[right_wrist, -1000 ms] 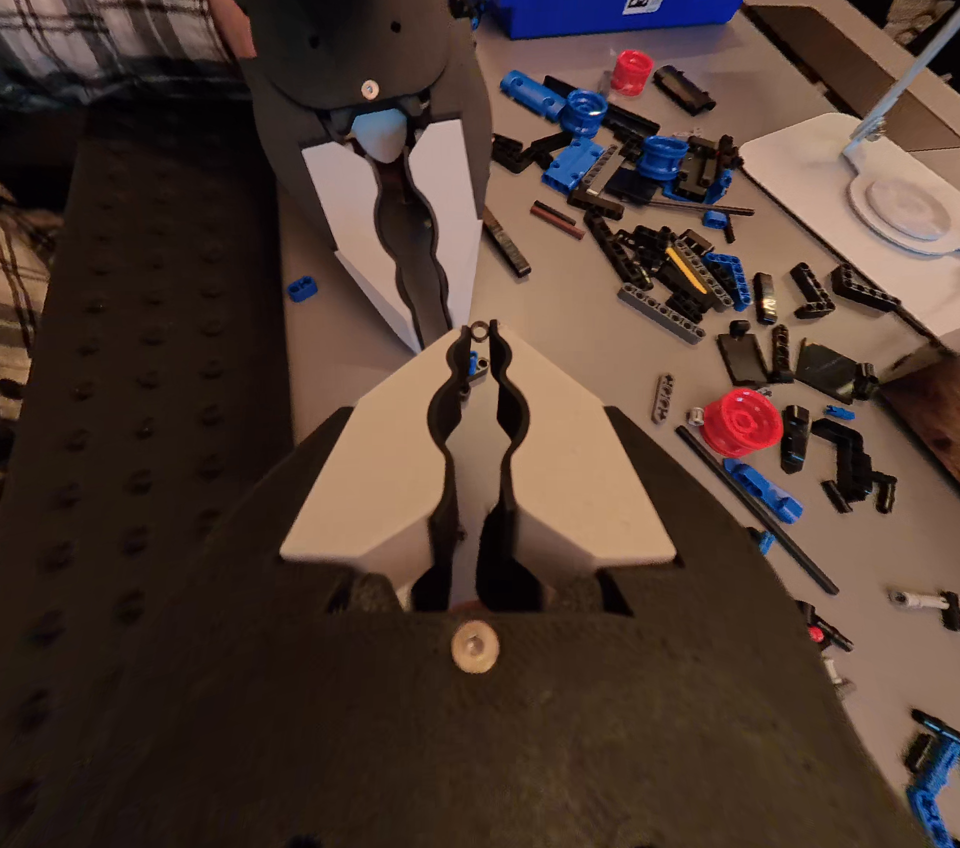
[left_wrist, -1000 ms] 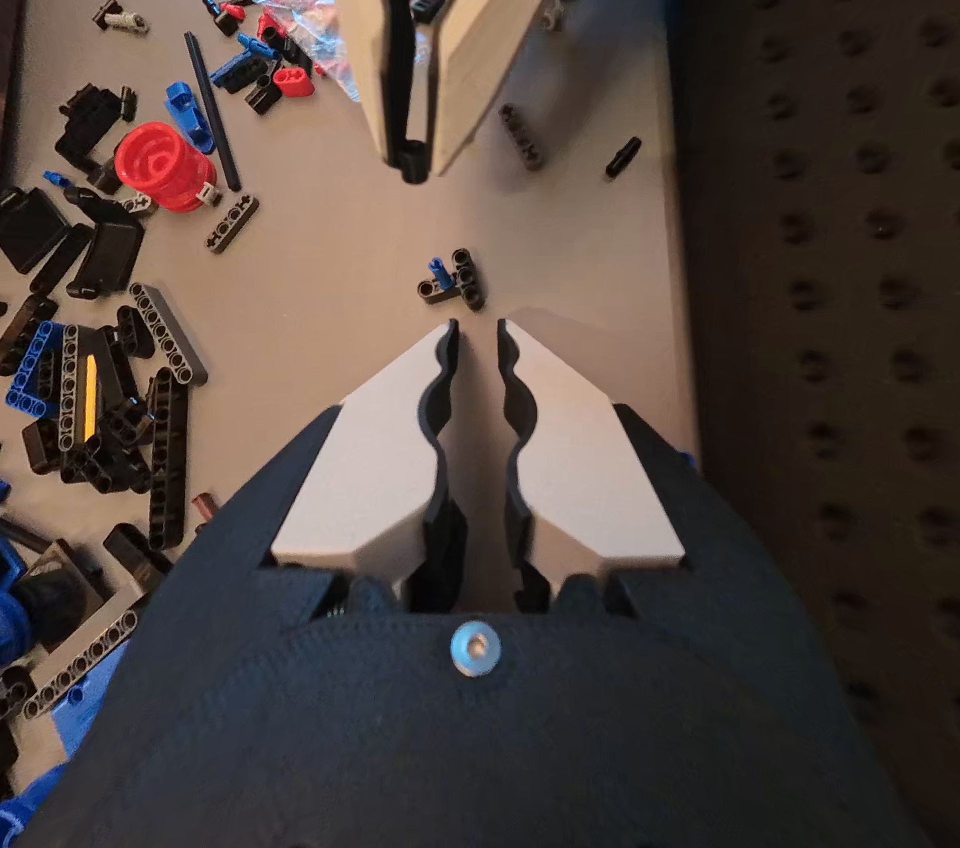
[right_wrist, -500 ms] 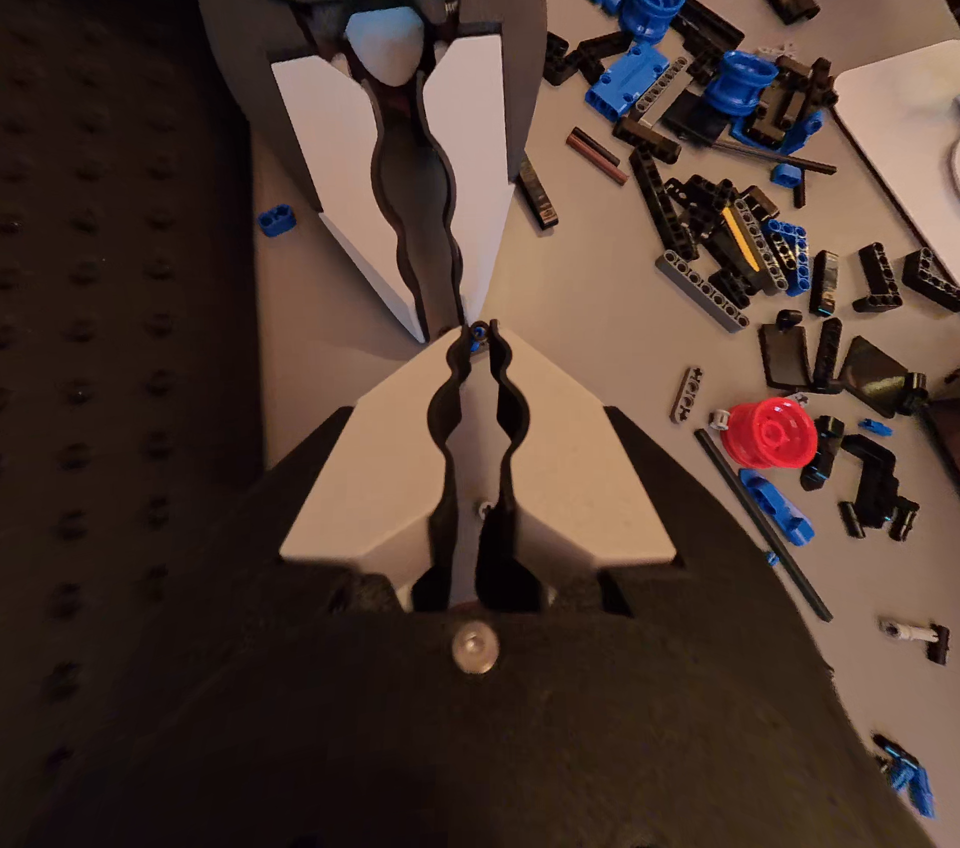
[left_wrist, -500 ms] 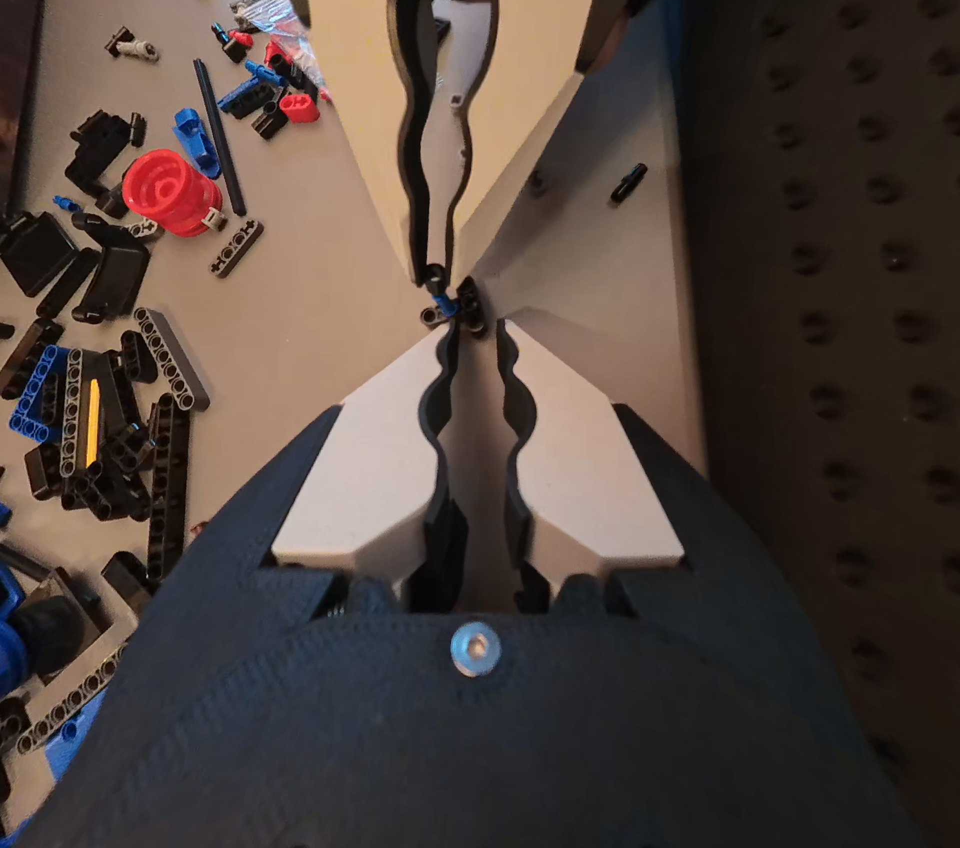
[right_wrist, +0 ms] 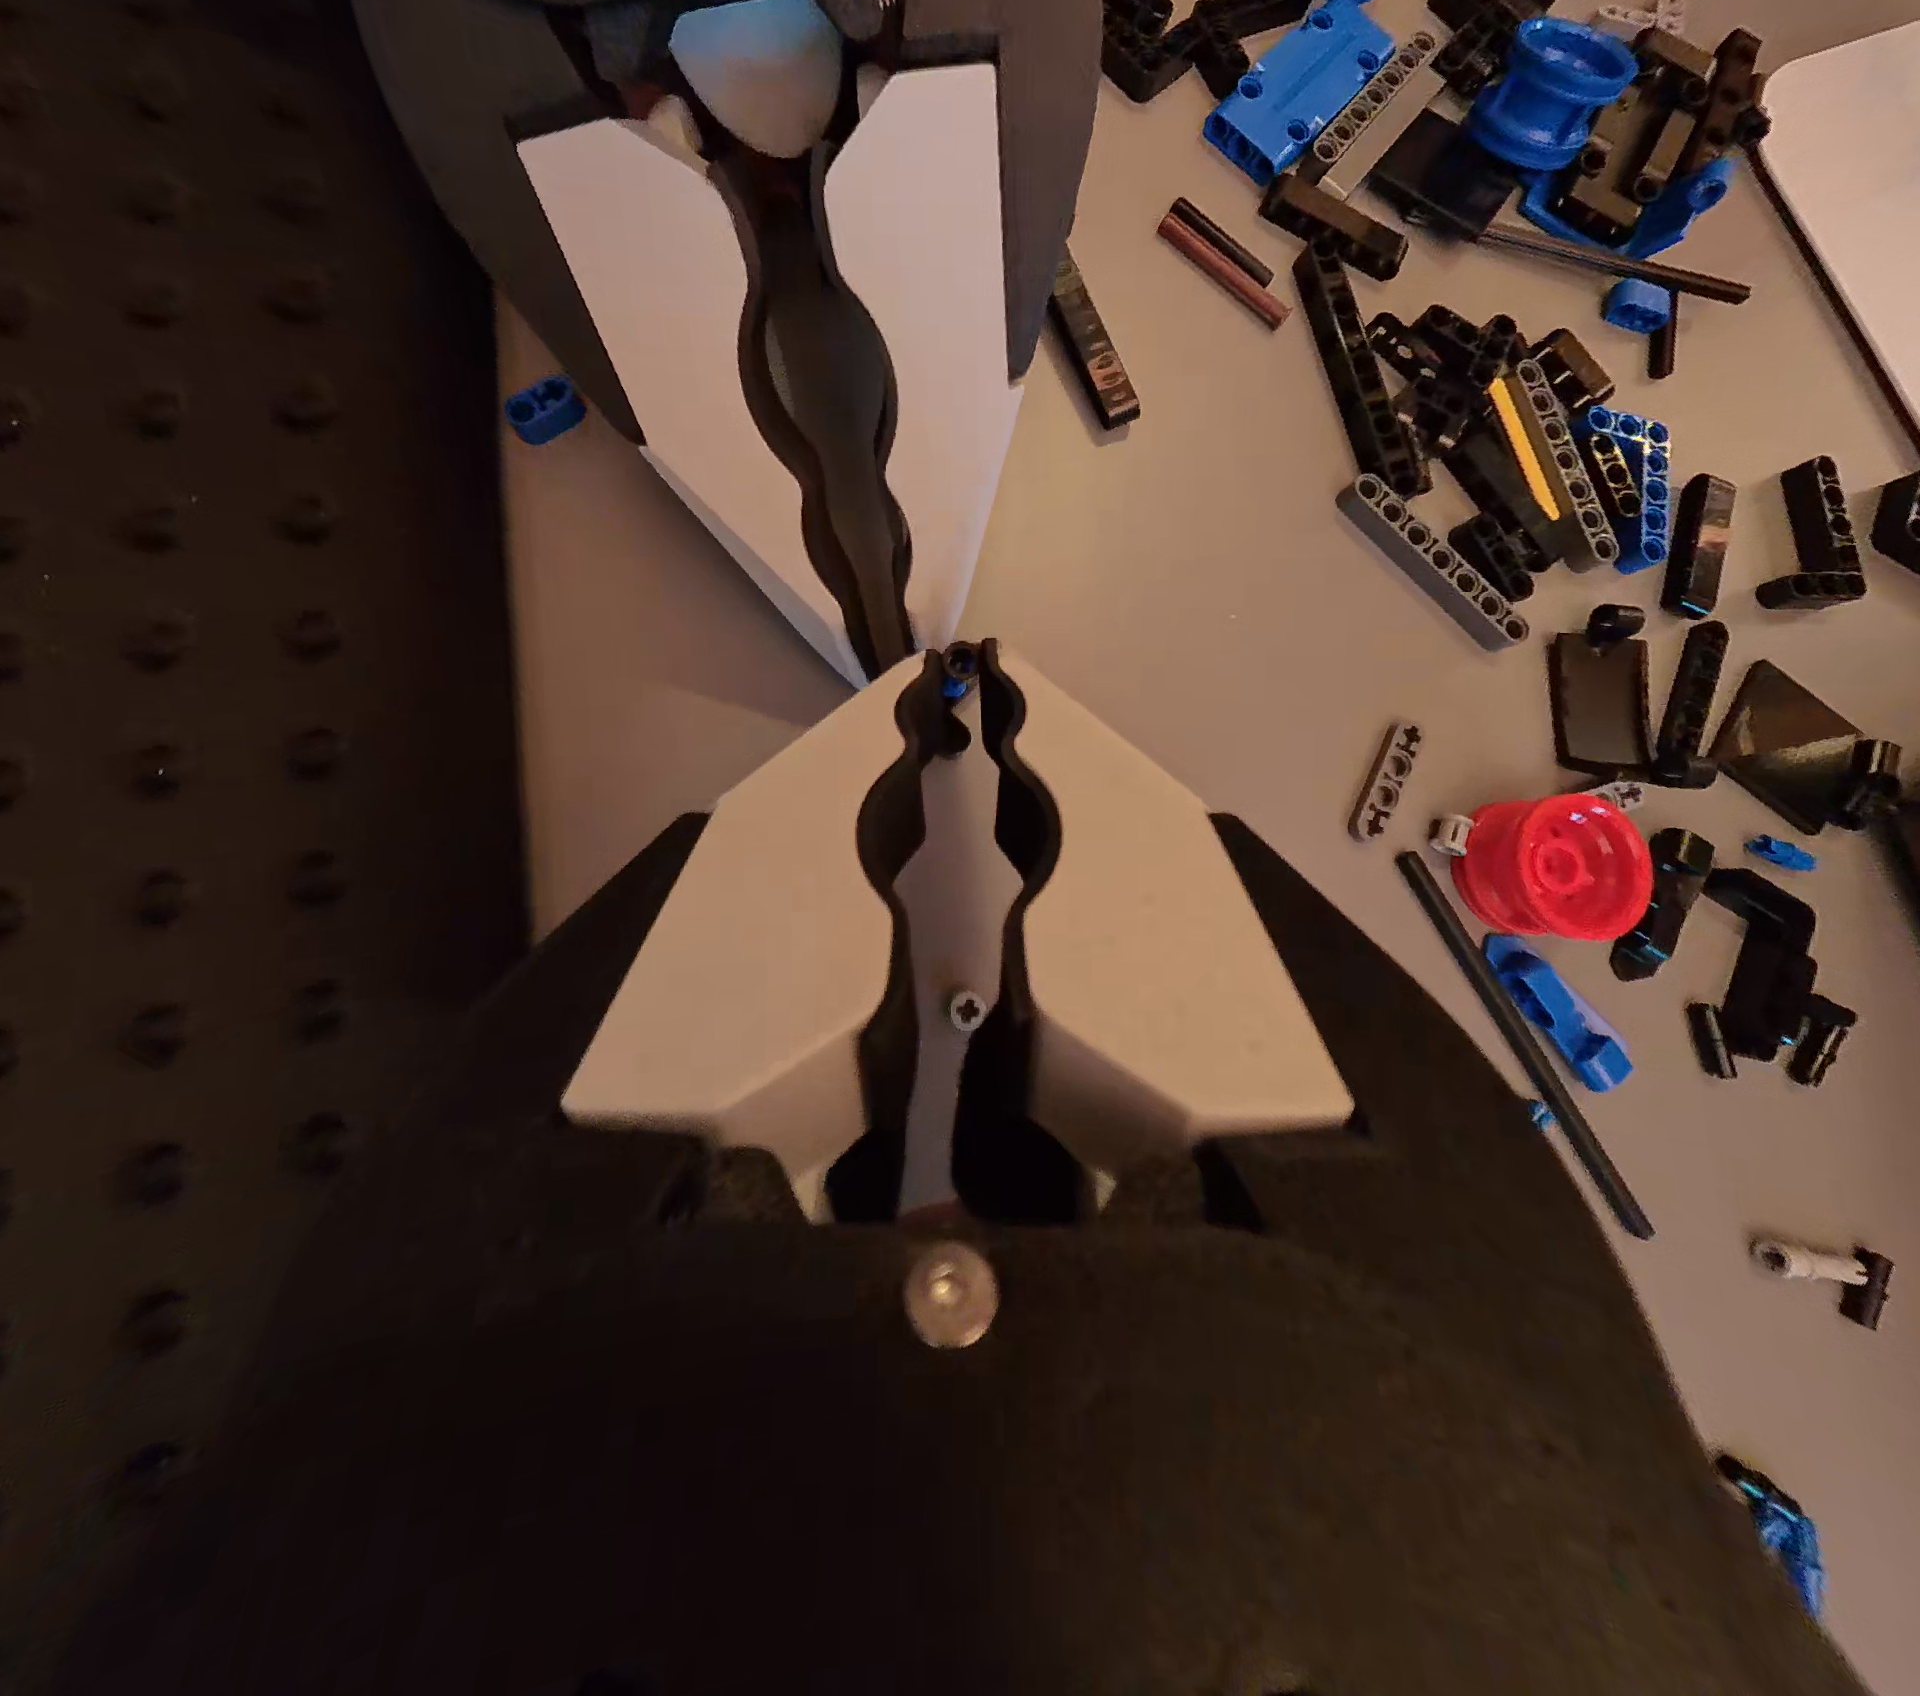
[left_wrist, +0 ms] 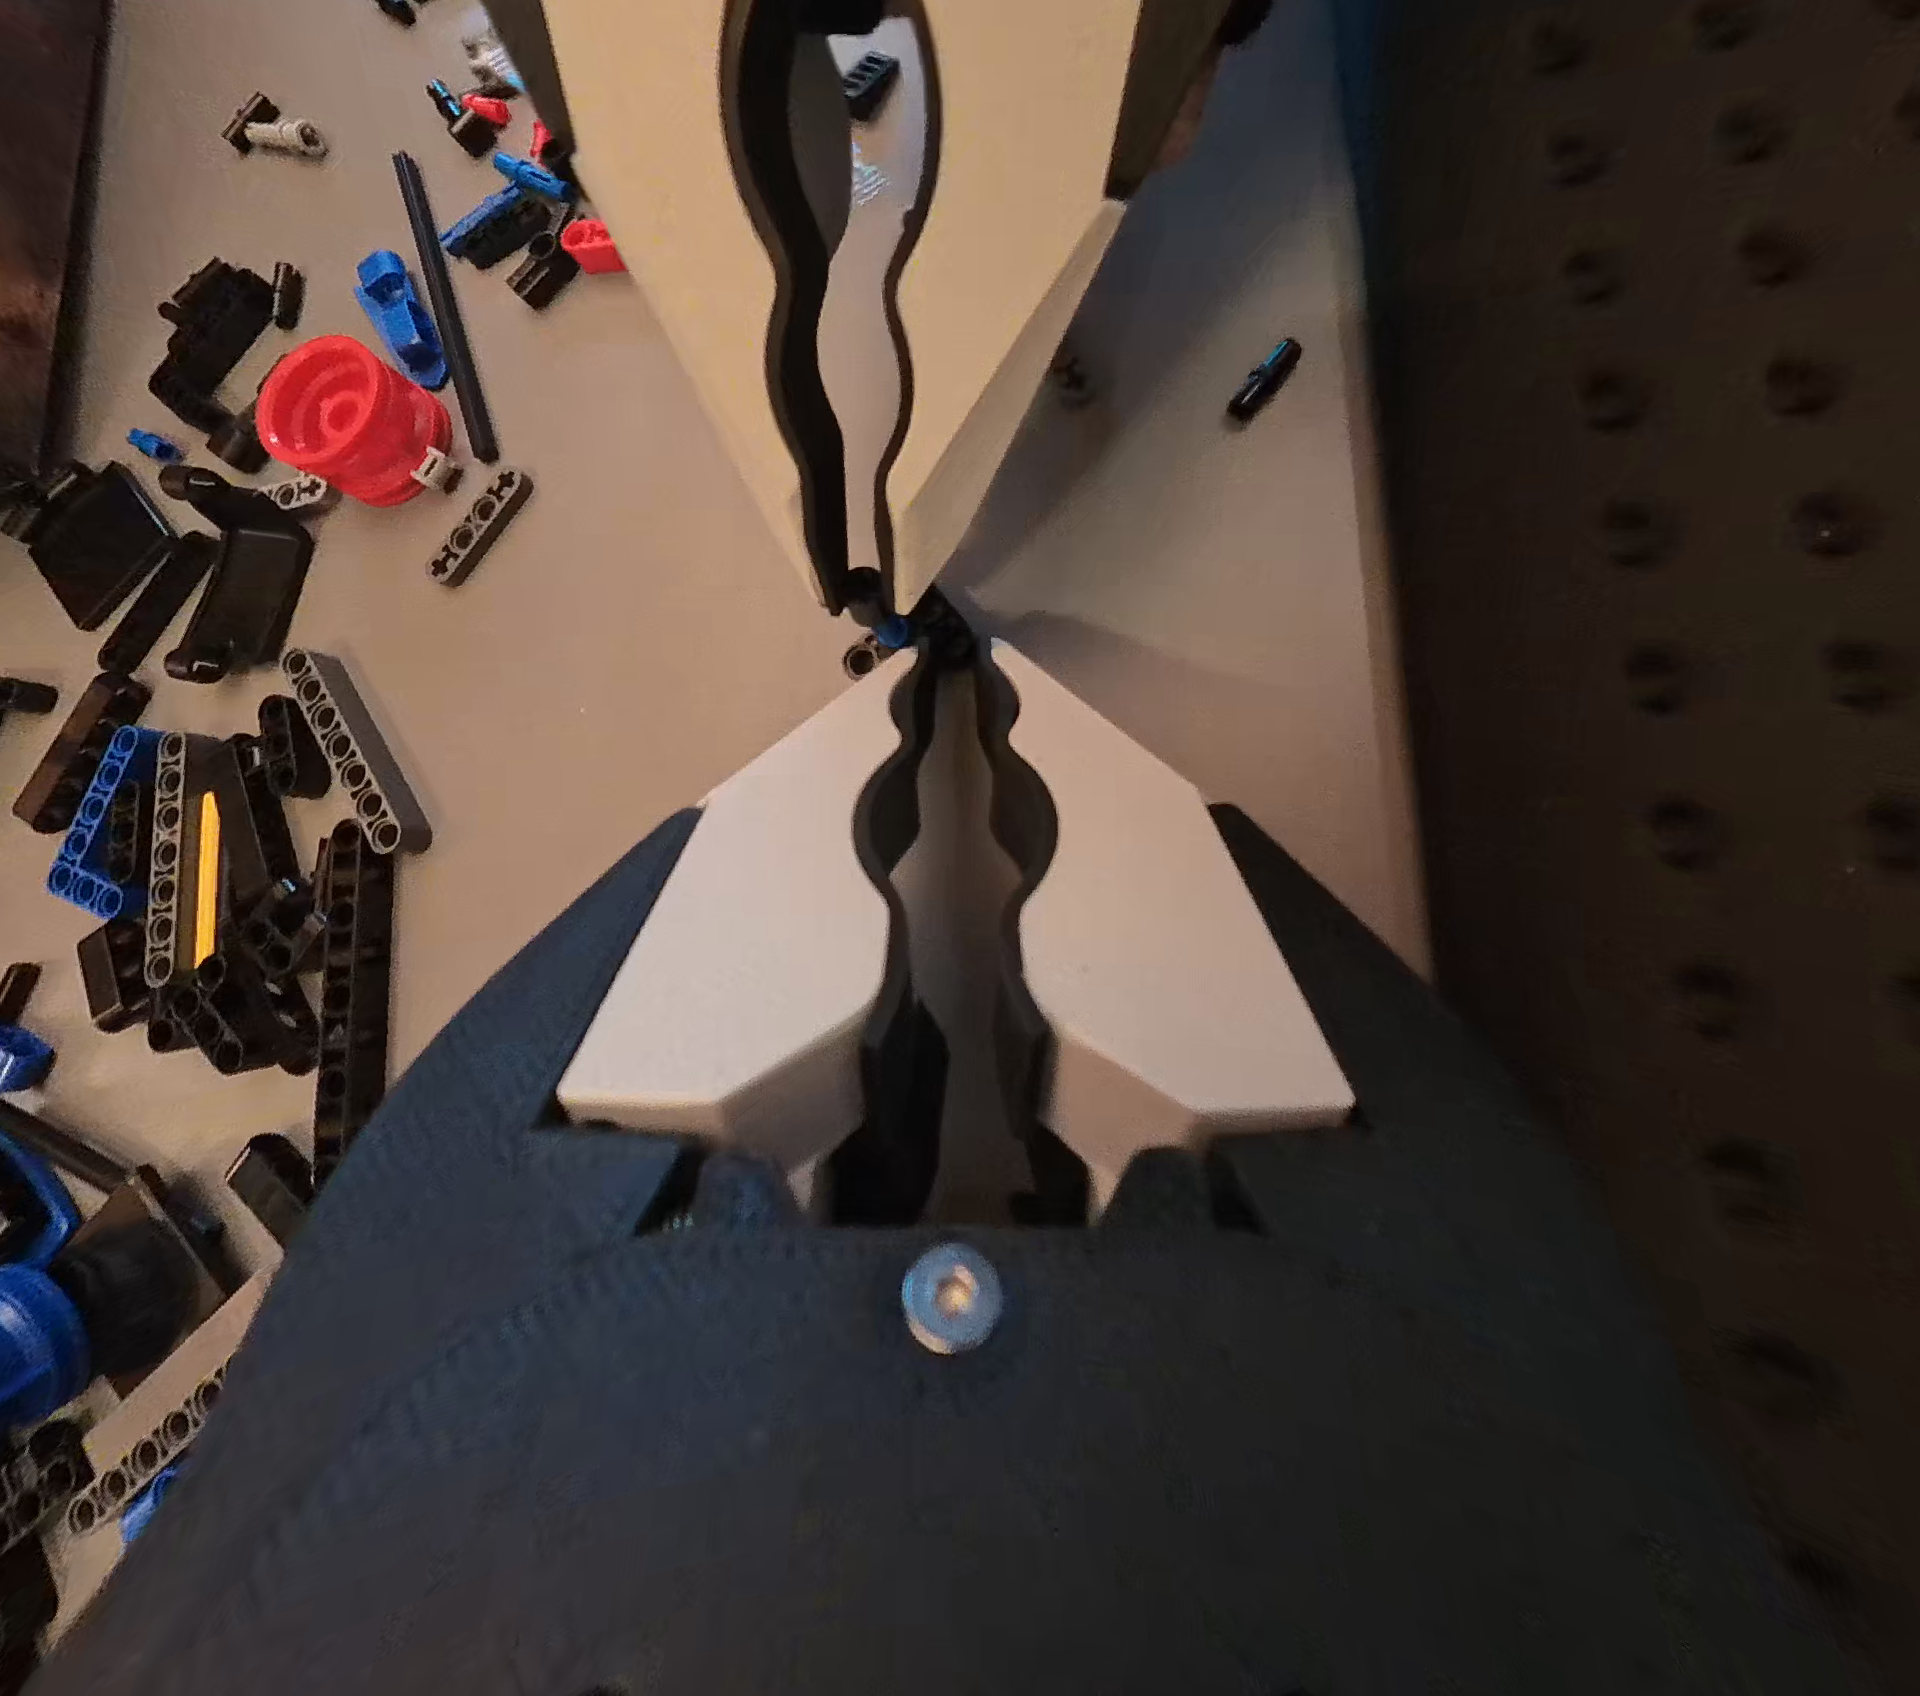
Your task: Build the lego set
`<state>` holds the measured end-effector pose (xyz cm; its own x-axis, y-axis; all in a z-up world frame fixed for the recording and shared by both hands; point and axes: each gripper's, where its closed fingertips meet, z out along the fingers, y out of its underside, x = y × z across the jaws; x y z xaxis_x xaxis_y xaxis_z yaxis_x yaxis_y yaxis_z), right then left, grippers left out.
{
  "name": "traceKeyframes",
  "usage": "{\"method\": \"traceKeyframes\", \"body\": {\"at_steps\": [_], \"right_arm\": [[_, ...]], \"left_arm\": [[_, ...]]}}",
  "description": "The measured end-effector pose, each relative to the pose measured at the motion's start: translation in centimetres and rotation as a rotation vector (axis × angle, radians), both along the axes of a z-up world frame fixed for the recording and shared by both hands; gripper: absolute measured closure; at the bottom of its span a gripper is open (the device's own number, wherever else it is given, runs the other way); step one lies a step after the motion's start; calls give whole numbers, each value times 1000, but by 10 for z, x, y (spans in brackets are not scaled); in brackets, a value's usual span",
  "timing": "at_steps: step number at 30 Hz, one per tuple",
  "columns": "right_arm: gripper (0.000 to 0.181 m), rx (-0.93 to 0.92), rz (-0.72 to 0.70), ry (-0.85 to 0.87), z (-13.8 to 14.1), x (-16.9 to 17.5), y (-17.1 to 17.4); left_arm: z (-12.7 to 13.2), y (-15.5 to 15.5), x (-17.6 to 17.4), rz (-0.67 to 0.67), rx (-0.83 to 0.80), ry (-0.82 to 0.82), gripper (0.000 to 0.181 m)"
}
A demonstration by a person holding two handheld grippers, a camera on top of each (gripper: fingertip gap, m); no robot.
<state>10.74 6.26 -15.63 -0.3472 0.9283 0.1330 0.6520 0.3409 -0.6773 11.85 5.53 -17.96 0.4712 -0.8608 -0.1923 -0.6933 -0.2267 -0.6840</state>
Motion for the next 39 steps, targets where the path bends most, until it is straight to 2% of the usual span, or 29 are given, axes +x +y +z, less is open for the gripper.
{"method": "traceKeyframes", "body": {"at_steps": [14, 20, 24, 28, 34, 37, 39], "right_arm": [[176, 18, 88, -231, -8, 2, 1], [176, -15, 87, -243, -9, 2, 0], [175, -22, 96, -310, -18, 5, 0], [176, -83, 82, -264, -17, 5, -1], [175, -41, 42, -242, -17, 9, 4], [162, -56, 52, -241, -15, 9, 2], [165, -69, 45, -220, -10, 9, 3]], "left_arm": [[-1, 1, 1, -4, 0, 5, 177], [-1, 0, 1, -8, 1, 7, 177], [-1, 0, 2, -12, -6, 2, 177], [-1, -2, -1, -12, 1, 15, 181], [-1, -2, 1, -19, 5, 22, 181], [0, -2, -2, -10, 6, 25, 179], [0, -1, -4, -4, 9, 28, 178]]}}
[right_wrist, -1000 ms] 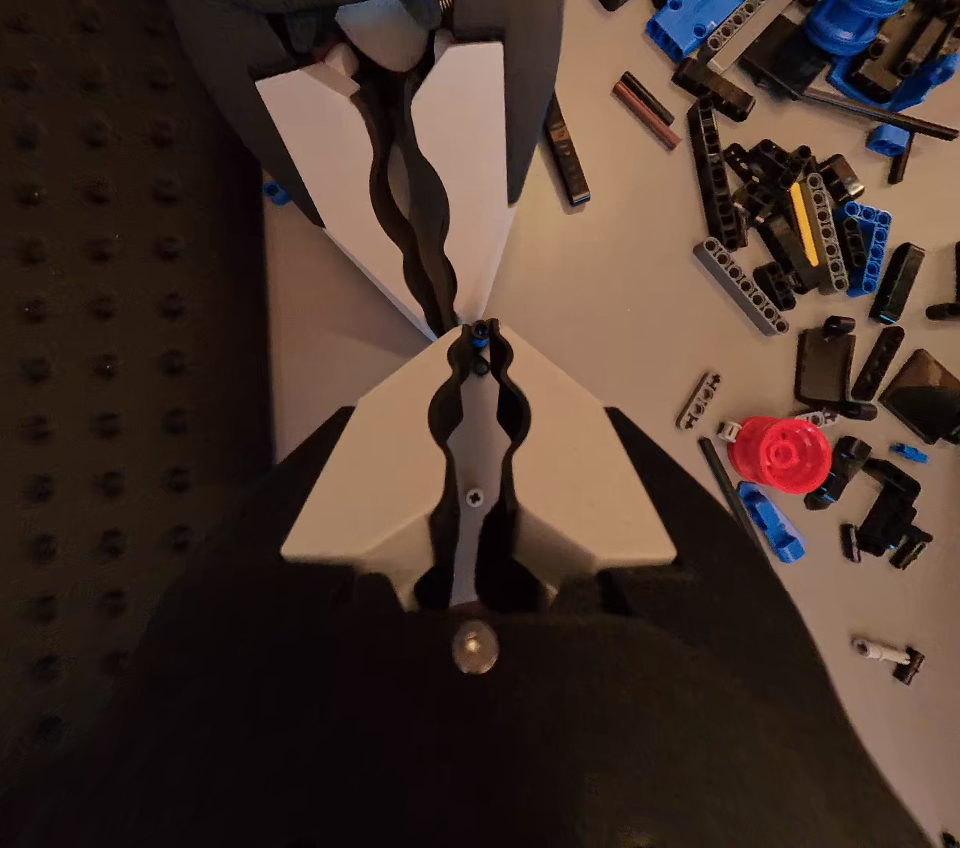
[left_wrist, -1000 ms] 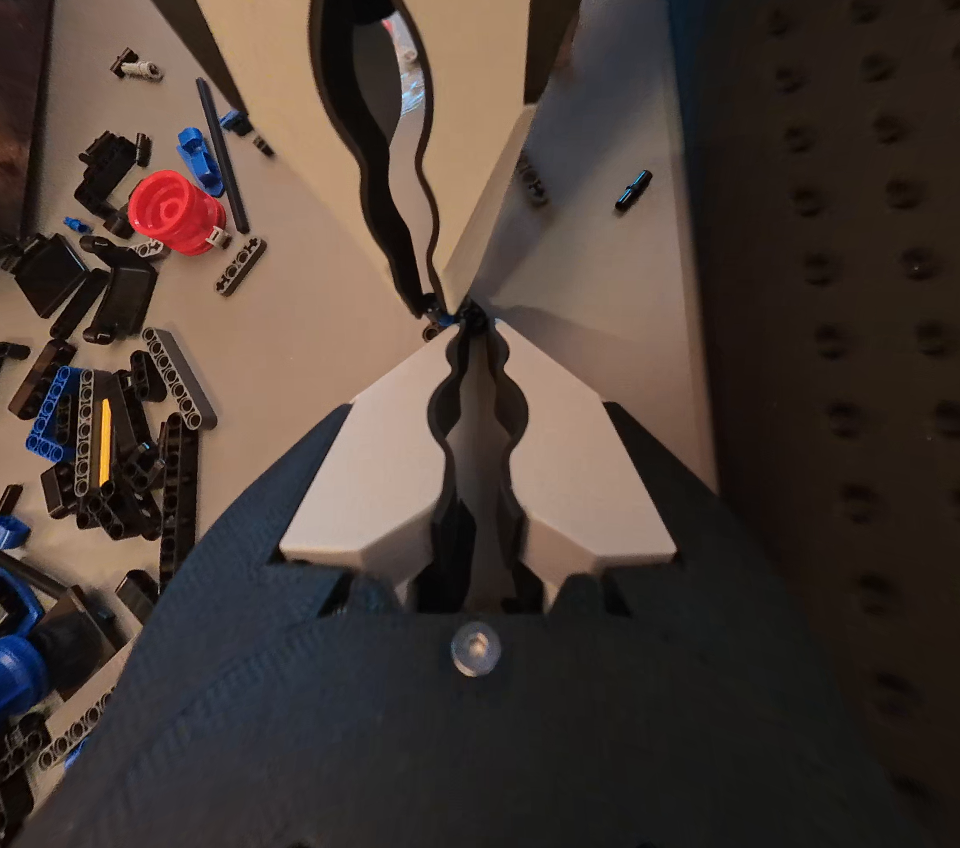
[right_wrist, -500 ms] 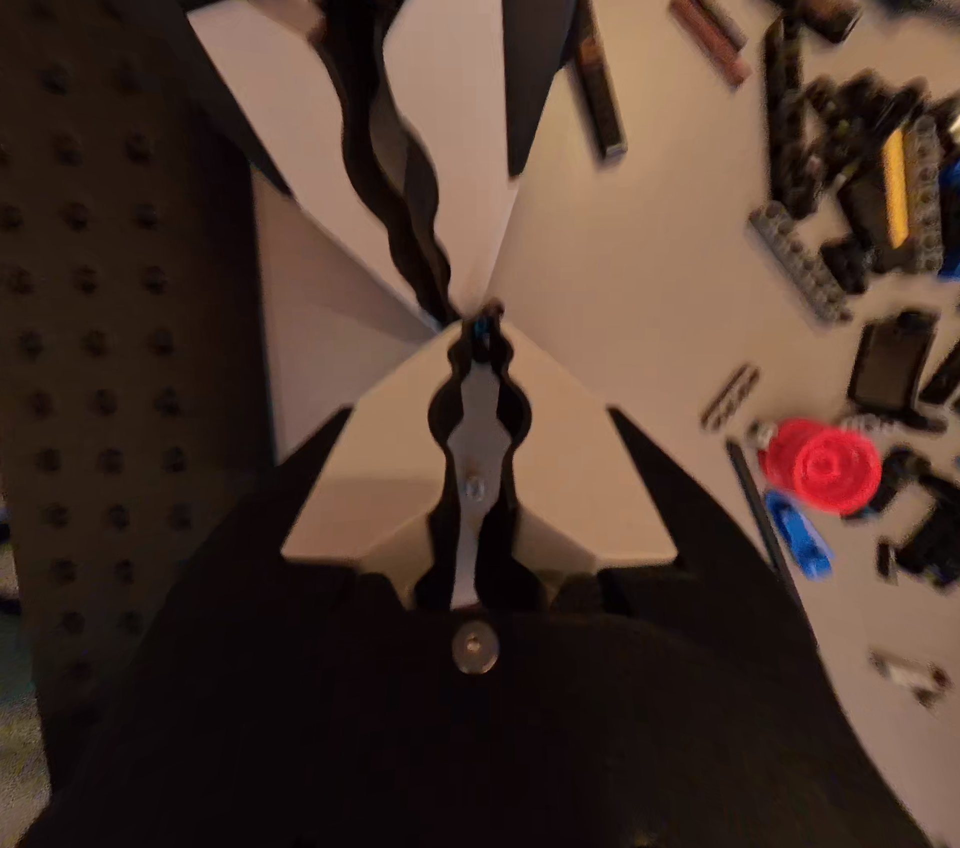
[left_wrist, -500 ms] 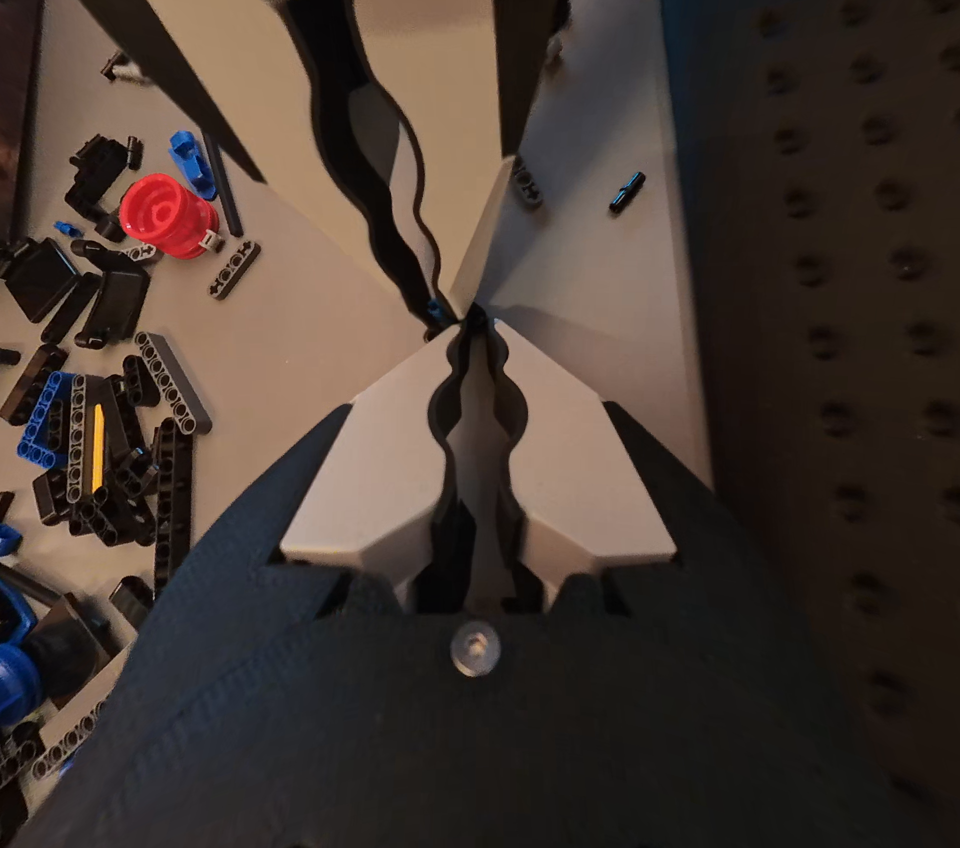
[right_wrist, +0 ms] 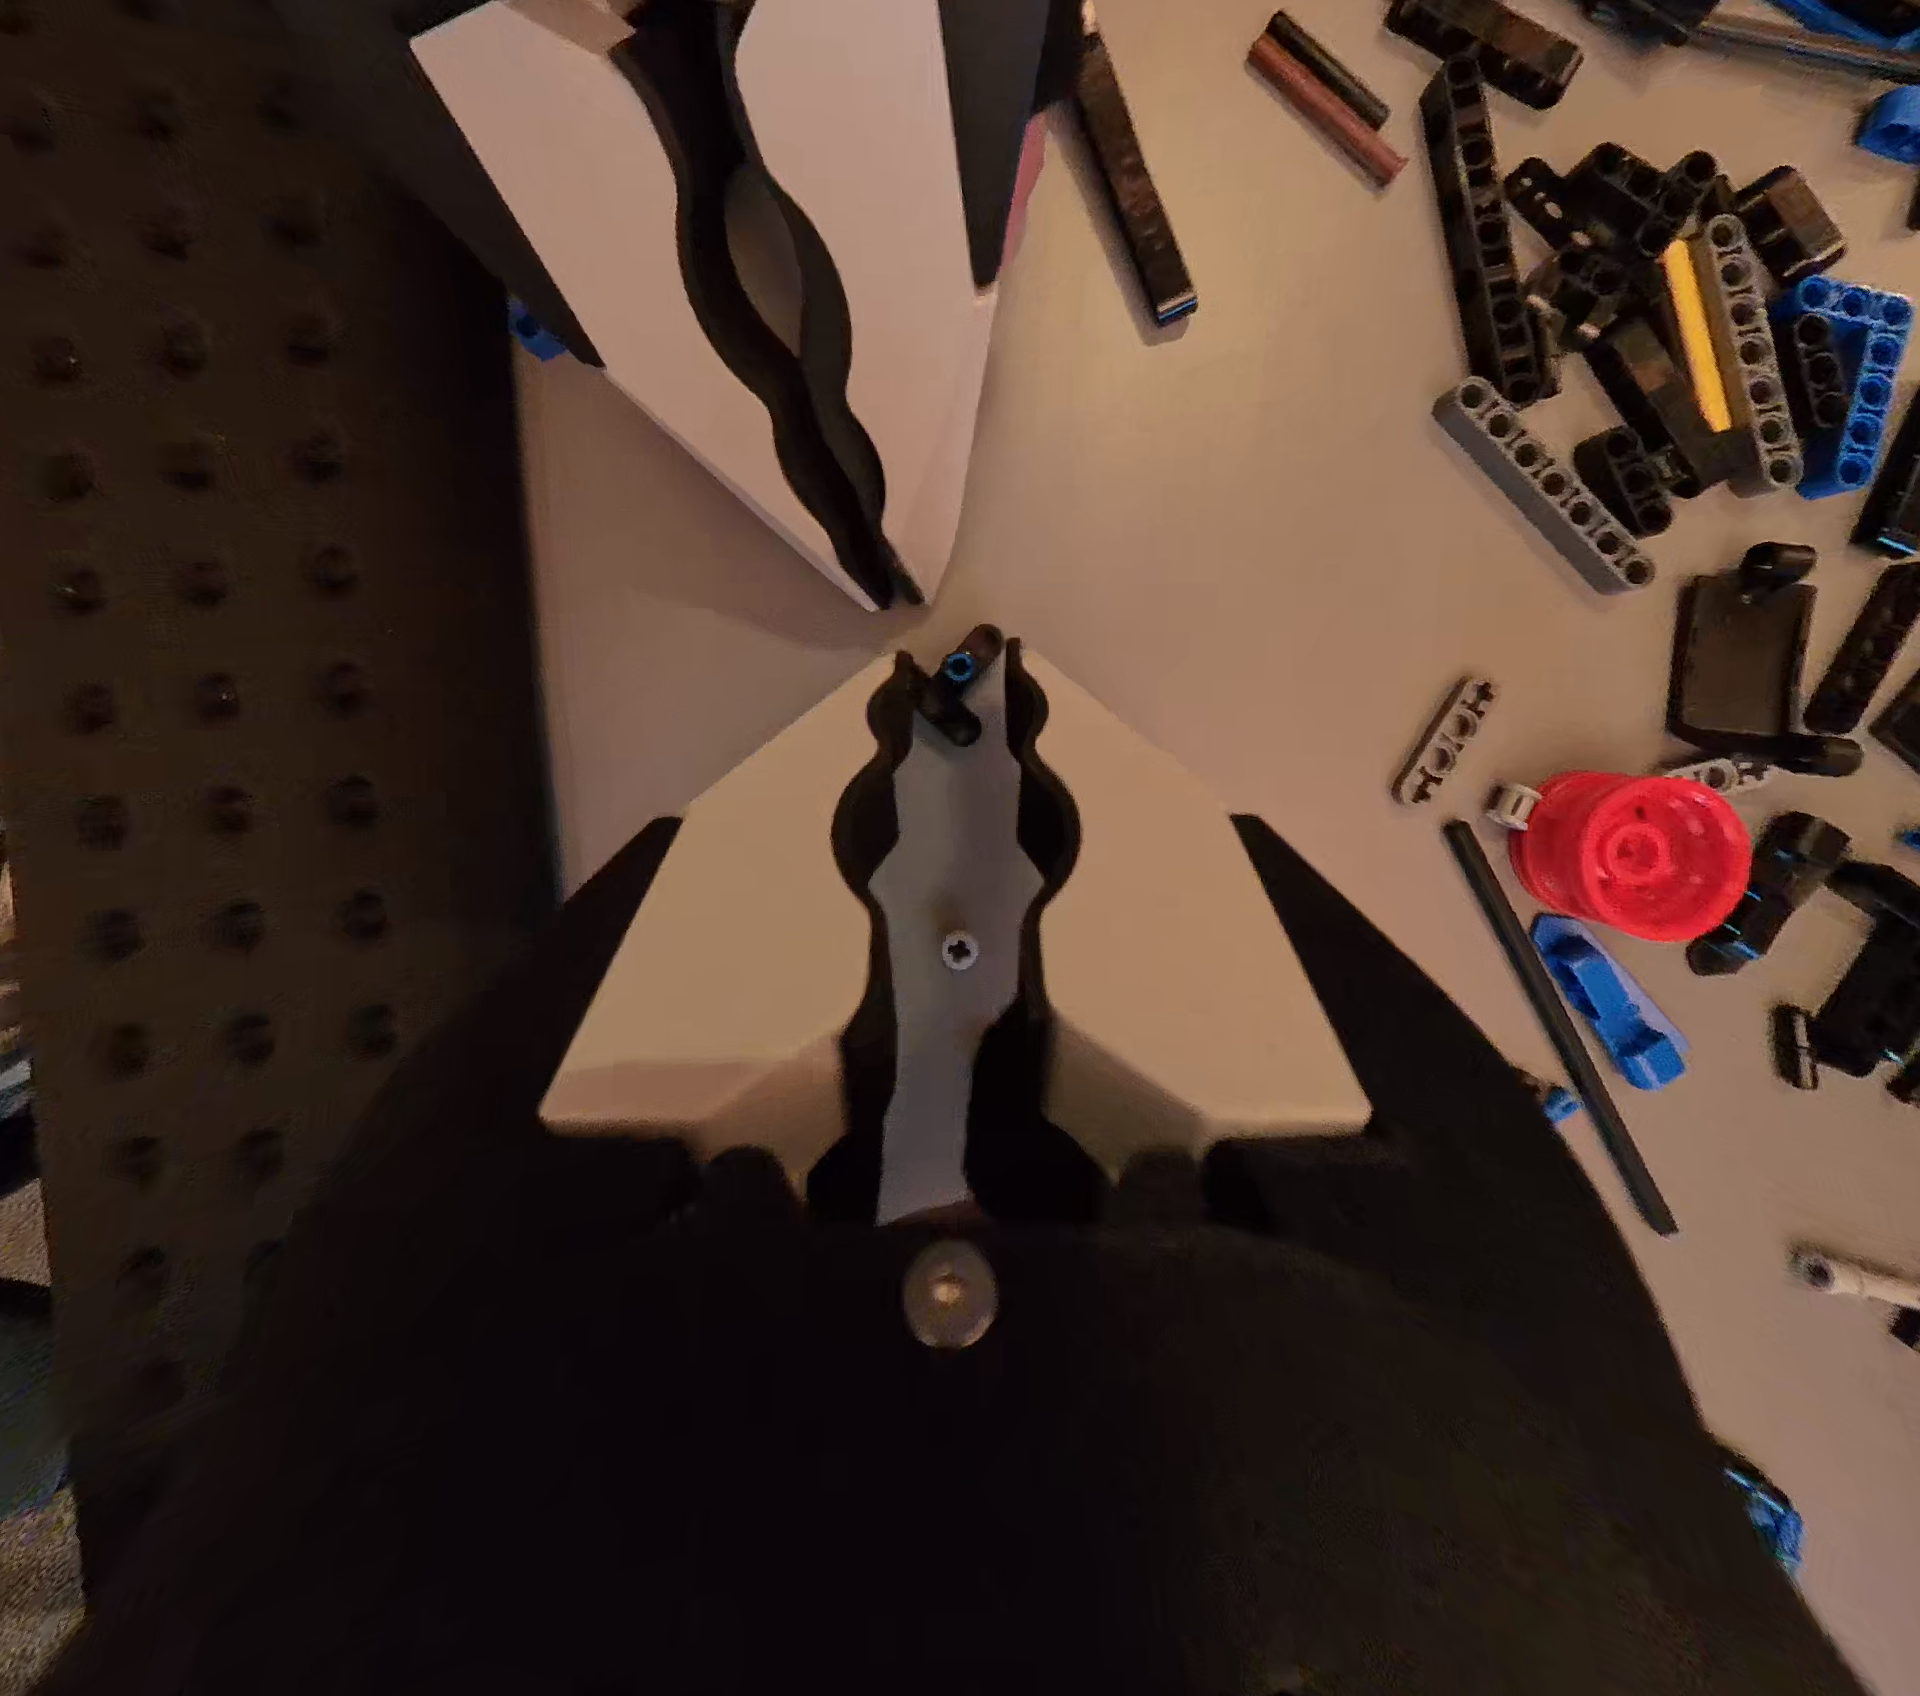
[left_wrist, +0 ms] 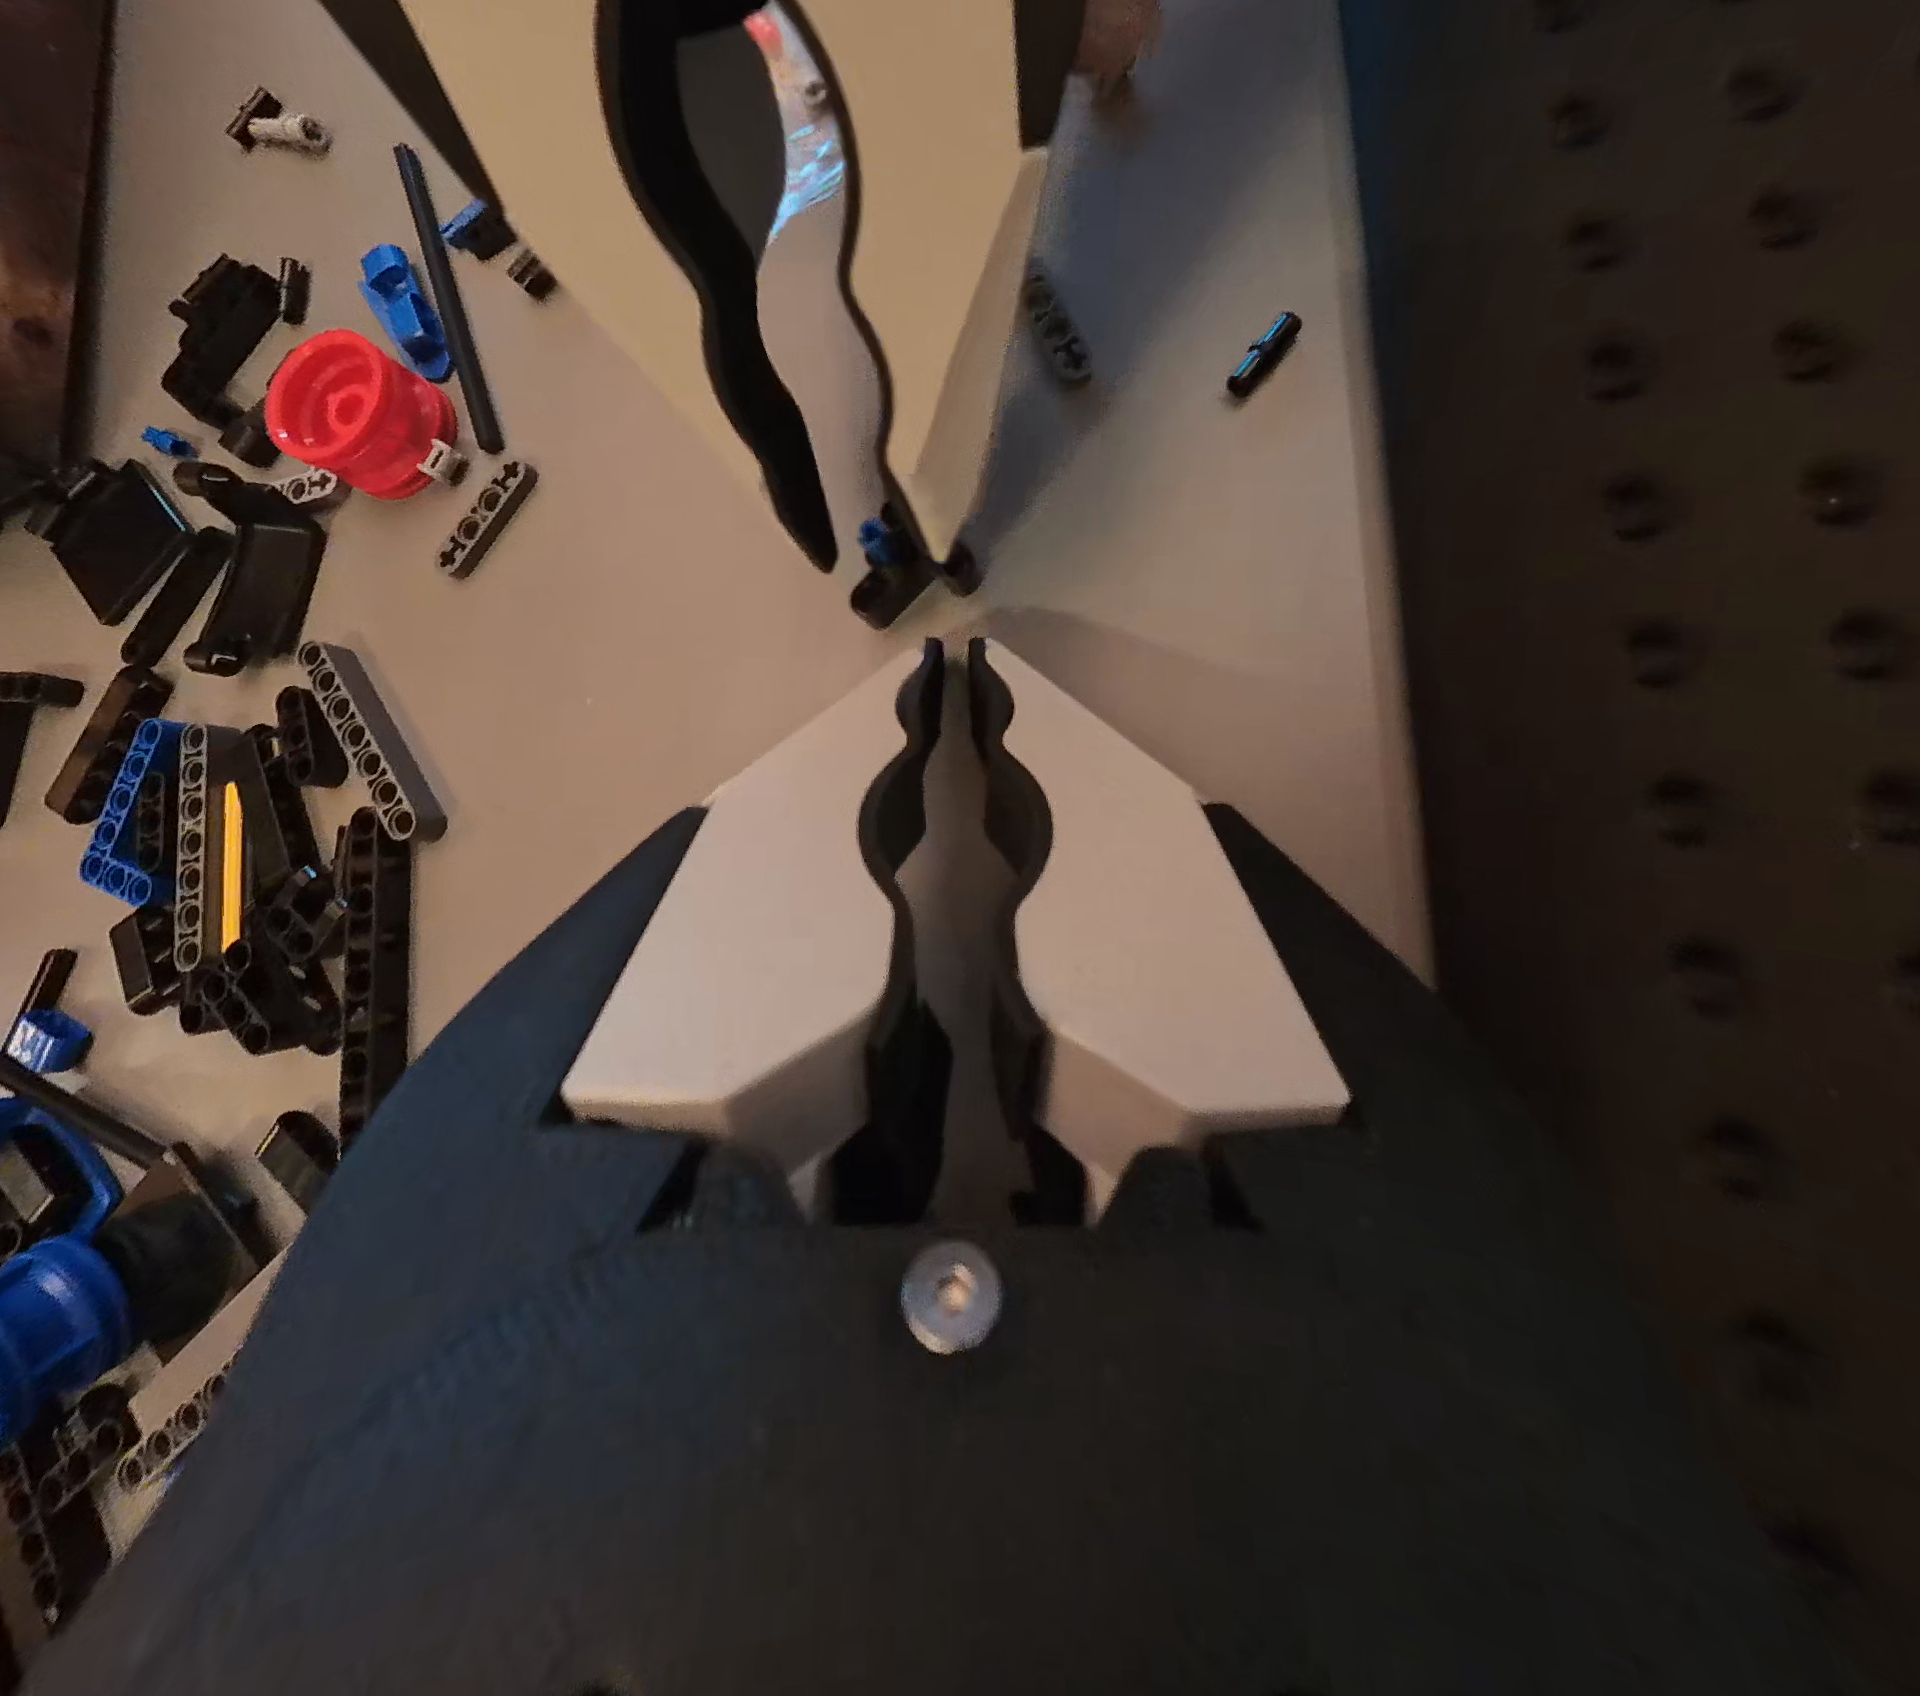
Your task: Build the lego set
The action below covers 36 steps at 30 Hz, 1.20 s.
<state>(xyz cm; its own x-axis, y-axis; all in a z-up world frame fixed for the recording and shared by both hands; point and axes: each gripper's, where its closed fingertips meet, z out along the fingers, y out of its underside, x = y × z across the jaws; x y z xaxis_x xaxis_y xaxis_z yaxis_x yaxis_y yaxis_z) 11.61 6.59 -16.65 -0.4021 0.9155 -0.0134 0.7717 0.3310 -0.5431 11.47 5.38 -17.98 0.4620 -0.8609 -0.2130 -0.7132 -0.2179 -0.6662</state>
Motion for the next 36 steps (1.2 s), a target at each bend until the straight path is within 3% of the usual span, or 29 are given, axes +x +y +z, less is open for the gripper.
{"method": "traceKeyframes", "body": {"at_steps": [9, 16, 18, 25, 32, 36], "right_arm": [[177, 15, -28, 10, -1, 1, 2], [155, 37, -117, 83, 14, 5, 9], [148, 57, -154, 153, 23, 4, 13], [151, 165, -287, 459, 50, -6, 34], [160, 254, -382, 682, 69, -2, 55], [161, 234, -422, 719, 70, 2, 66]], "left_arm": [[3, 0, 2, -2, 16, 0, 177], [17, 1, -9, 46, 82, -2, 168], [26, 2, -15, 76, 114, -23, 162], [55, 12, -30, 167, 241, -76, 149], [60, 22, -39, 235, 296, -57, 149], [58, 26, -41, 251, 298, -53, 149]]}}
